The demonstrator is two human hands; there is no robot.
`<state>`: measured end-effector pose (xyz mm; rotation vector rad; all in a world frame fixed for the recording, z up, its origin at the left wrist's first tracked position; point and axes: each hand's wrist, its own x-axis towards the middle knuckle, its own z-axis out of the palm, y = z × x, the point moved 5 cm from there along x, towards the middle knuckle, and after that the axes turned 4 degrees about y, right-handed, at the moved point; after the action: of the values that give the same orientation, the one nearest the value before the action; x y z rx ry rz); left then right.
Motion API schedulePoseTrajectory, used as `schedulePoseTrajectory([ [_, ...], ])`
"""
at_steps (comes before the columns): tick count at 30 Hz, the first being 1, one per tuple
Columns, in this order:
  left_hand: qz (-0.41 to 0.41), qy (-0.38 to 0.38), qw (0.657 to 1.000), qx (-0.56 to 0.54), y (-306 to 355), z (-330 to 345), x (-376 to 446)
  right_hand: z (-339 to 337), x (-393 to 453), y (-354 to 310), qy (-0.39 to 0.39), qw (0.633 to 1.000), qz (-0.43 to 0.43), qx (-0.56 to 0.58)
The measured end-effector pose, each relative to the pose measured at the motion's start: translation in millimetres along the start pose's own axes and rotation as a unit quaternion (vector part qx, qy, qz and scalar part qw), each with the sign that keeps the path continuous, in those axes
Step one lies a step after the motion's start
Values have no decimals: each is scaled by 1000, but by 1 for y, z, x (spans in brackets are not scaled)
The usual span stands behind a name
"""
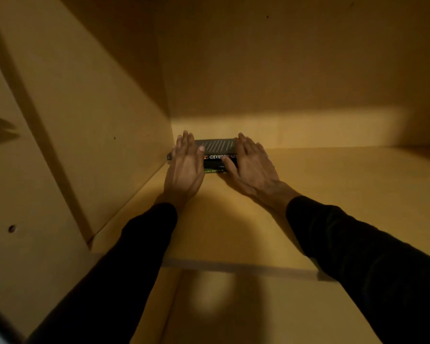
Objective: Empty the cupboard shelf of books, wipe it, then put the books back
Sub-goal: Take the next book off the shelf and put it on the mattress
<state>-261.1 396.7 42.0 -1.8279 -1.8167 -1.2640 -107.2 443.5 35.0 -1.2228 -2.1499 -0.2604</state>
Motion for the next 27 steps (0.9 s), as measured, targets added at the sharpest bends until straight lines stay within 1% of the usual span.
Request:
schedulePoseTrajectory([
  [3, 1, 22, 1000, -7, -6, 1, 4, 18, 20, 6, -17, 1000, 24, 5],
  [6, -6, 20, 999, -28, -8, 2, 5, 31, 33, 15, -46, 997, 56, 15],
  [9, -17, 30, 999, -41, -10, 2, 6, 35, 40, 21, -73, 995, 56, 28],
  [14, -31, 15, 998, -54, -9, 3, 10, 40, 49, 26, -102, 992, 68, 35],
  [19, -35, 11, 997, -61, -12, 6, 11, 33, 51, 25, -81, 991, 57, 92],
  [27, -32, 6, 997, -68, -8, 4, 7, 28, 49, 35, -30, 974, 135, 181],
])
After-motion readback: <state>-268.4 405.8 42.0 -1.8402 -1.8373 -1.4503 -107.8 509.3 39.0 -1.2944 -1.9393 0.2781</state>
